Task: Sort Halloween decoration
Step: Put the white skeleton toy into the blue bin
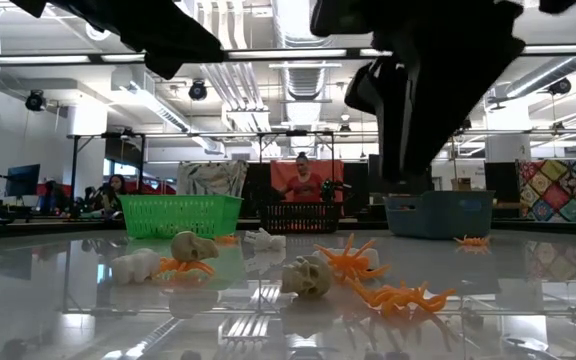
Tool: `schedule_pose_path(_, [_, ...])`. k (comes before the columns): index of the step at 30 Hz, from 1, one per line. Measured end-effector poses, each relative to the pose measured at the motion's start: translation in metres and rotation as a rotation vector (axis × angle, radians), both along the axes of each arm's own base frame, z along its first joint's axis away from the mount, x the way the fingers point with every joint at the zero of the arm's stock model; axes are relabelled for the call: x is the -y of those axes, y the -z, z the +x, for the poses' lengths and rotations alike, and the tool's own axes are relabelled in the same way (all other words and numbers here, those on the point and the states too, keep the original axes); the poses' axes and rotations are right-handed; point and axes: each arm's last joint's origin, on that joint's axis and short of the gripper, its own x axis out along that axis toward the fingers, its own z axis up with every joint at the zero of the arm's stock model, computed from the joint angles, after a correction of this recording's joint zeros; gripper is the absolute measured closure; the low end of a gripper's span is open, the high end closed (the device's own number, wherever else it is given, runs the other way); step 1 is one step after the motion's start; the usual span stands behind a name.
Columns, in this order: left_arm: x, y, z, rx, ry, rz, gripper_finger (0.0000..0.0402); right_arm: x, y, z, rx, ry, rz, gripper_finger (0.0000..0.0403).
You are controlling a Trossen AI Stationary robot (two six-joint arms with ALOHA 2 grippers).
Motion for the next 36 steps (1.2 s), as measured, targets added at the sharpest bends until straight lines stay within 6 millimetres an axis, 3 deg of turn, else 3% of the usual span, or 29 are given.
schedule_pose_path(9, [0.004, 0.0, -0.001, 0.001, -0.019, -0.088, 0.0313, -0.021, 0.019, 0.021, -0.029, -0.031, -0.033, 0.0268])
schedule_pose_path(23, [0.032, -0.001, -0.006, 0.021, 0.084, -0.13, 0.0313, -0.024, 0.041, 0.029, -0.037, -0.039, -0.04, 0.0268])
schedule_pose_path(36, [0.034, 0.001, -0.004, 0.02, 0.089, -0.127, 0.0313, -0.025, 0.048, 0.032, -0.02, -0.053, -0.062, 0.0284])
